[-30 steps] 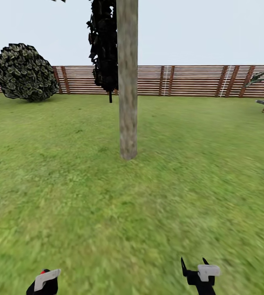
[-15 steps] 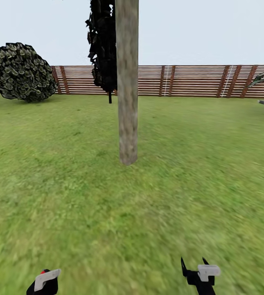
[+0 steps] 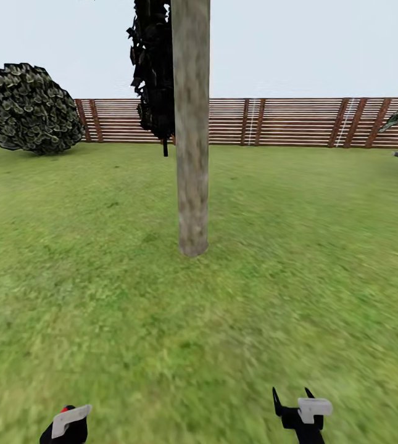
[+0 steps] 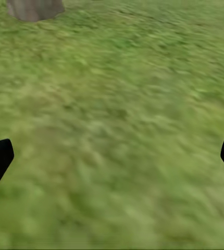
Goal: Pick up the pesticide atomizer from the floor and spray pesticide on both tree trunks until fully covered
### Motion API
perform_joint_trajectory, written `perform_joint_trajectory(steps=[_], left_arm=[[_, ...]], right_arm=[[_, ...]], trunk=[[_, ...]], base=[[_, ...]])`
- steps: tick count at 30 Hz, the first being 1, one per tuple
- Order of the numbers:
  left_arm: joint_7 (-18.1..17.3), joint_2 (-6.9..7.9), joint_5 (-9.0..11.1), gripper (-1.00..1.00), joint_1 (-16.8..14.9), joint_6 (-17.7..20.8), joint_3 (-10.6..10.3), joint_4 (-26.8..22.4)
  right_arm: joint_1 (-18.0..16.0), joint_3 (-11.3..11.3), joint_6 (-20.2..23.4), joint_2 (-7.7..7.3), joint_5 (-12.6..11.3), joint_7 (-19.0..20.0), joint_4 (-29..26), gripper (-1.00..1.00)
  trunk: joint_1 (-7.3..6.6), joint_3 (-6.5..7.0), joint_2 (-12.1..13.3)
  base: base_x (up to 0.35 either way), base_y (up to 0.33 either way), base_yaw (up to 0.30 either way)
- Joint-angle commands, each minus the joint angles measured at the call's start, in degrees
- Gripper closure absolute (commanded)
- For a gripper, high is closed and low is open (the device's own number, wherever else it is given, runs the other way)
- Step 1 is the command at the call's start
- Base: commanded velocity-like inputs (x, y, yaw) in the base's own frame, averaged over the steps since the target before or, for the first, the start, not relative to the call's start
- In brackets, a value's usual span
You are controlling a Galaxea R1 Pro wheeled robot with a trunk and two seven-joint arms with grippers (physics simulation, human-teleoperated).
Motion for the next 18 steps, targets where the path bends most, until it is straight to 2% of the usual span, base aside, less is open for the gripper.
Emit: perform_joint_trajectory(steps=[1,18], left_arm=[[-0.05,0.02,0.51,1.00,-0.03,-0.18,-0.19,0.04],[-0.05,0.01,0.51,1.00,-0.03,-0.18,-0.19,0.04]], right_arm=[[-0.03,-0.39,-0.16,0.02,0.41,0.02,0.03,-1.00],[-0.03,-0.39,-0.16,0.11,0.39,0.02,0.01,-1.00]], trunk=[[0.02,-0.05,-0.02],[0.02,-0.05,-0.02]], base=[[0.339,0.000,0.000],[0.339,0.000,0.000]])
